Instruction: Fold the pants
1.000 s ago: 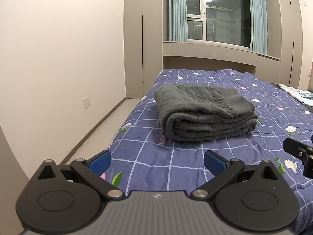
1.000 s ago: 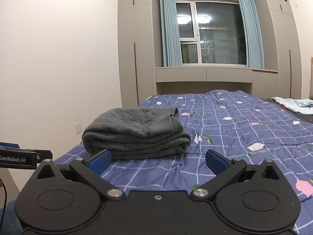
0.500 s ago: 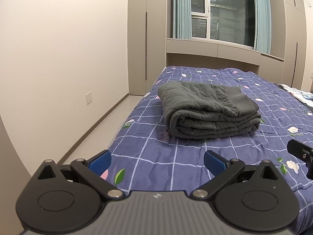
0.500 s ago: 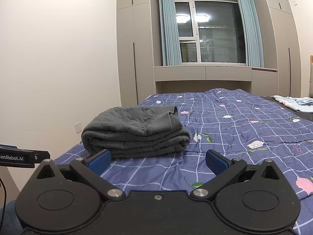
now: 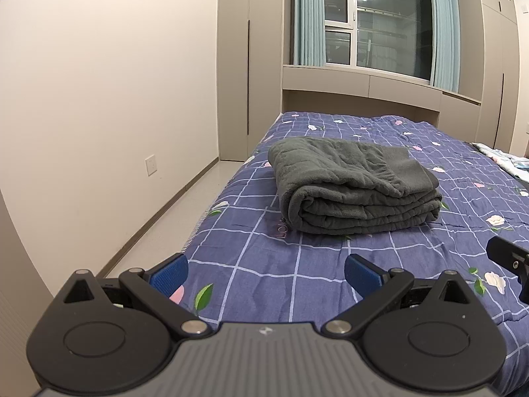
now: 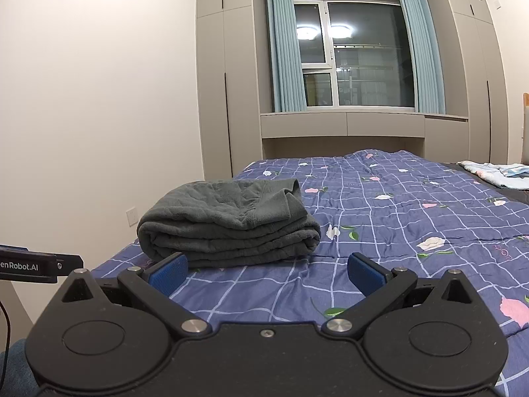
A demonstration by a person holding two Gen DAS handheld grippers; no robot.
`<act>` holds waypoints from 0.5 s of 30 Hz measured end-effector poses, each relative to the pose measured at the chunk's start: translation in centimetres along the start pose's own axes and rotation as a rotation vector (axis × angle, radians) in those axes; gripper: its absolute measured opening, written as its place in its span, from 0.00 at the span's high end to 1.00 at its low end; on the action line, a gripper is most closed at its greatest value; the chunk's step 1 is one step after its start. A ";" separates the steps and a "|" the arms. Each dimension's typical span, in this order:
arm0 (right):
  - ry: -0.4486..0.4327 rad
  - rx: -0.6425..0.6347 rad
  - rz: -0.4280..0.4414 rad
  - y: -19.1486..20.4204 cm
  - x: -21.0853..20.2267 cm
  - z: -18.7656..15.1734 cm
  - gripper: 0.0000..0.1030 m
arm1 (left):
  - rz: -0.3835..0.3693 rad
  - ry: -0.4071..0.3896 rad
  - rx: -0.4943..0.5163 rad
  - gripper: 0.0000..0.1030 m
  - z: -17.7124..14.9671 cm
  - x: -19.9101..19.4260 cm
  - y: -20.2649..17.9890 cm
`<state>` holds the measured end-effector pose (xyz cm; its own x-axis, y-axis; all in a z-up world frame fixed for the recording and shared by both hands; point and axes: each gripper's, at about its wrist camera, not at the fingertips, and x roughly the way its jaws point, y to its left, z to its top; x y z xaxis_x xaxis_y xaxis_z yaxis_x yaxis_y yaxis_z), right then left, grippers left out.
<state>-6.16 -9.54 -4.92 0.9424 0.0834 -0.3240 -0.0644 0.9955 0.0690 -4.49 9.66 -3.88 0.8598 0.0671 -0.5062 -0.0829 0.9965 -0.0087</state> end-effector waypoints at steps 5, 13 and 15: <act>0.000 -0.001 0.000 0.0 0.0 0.0 0.00 | 0.003 0.000 0.000 0.00 0.0 0.0 0.0; 0.002 -0.003 0.001 0.1 0.0 -0.1 0.00 | 0.005 0.000 -0.004 0.00 0.0 0.0 0.1; 0.003 -0.006 0.002 0.1 -0.1 -0.2 0.00 | 0.004 0.001 -0.003 0.00 0.0 0.0 0.1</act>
<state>-6.27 -9.47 -5.07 0.9412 0.0851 -0.3269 -0.0677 0.9956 0.0643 -4.48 9.71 -3.89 0.8589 0.0714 -0.5071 -0.0882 0.9961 -0.0092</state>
